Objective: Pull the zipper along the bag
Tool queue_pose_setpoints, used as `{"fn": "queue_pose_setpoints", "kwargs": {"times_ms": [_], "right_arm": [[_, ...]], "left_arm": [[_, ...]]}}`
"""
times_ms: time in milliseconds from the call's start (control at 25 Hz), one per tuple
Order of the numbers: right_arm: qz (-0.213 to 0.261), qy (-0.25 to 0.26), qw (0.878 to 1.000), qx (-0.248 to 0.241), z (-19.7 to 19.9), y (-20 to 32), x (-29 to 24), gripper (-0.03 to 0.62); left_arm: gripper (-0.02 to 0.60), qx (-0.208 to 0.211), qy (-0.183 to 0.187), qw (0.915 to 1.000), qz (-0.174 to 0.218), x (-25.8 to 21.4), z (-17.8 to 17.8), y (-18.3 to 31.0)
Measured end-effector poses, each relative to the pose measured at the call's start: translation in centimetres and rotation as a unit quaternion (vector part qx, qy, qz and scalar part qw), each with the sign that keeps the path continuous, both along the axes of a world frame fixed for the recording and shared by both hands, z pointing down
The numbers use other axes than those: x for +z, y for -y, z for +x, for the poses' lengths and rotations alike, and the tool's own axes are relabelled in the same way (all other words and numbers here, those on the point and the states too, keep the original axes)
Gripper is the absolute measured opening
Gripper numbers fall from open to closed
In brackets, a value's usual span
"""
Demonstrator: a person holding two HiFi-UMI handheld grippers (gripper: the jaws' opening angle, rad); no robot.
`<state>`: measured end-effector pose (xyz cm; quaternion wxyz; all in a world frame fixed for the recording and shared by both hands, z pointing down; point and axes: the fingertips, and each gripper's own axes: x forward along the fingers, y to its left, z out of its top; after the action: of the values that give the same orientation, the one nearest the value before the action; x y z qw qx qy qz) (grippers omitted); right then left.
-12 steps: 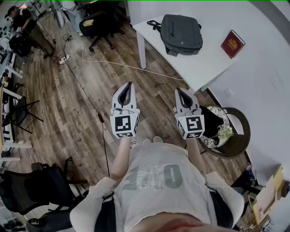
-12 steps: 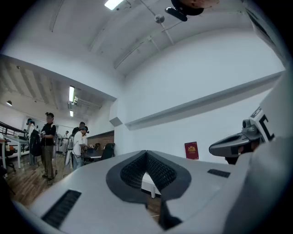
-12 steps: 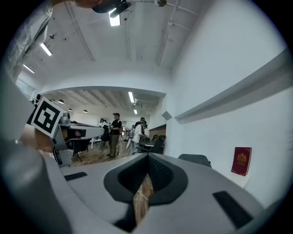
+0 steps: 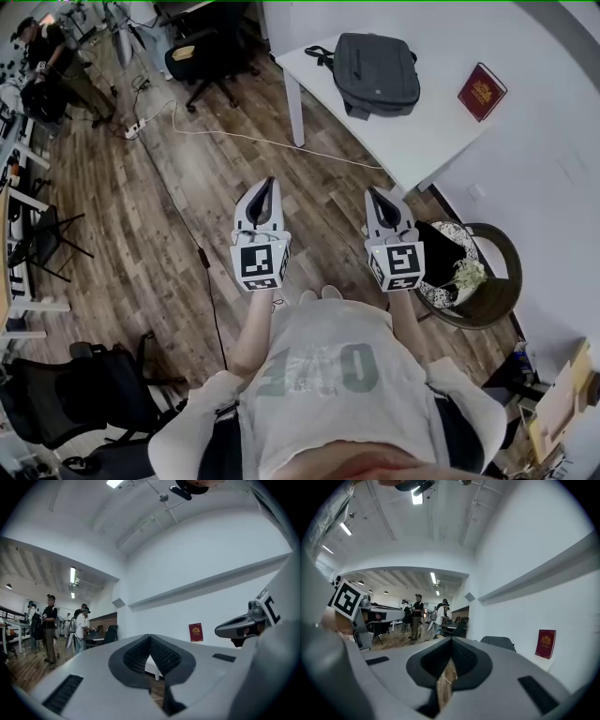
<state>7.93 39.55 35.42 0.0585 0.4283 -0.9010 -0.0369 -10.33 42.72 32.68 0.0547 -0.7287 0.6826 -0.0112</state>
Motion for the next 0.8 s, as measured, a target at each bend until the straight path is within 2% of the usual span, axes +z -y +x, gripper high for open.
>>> {"fn": "queue_pose_setpoints", "kwargs": {"times_ms": [320,480,640,800], "right_arm": [[-0.008,0.038,0.999,0.016,-0.3,0.2,-0.5,0.026],[-0.004,0.019,1.000,0.018,-1.2,-0.1,-0.2,0.026],[0.014,-0.020,1.000,0.008,-3.1,-0.7,-0.1,0.026],[0.025,-0.021,0.999,0.016,-4.3,0.0,-0.5,0.026]], "left_arm": [[0.026,0.001,0.000,1.0000,0.000,0.2,-1.0,-0.3],[0.026,0.007,-0.002,1.0000,0.001,0.3,-1.6,-0.5],[0.026,0.019,-0.005,0.9998,0.005,0.3,-2.6,-0.6],[0.026,0.026,-0.009,0.9996,0.002,0.8,-3.3,0.2]]}}
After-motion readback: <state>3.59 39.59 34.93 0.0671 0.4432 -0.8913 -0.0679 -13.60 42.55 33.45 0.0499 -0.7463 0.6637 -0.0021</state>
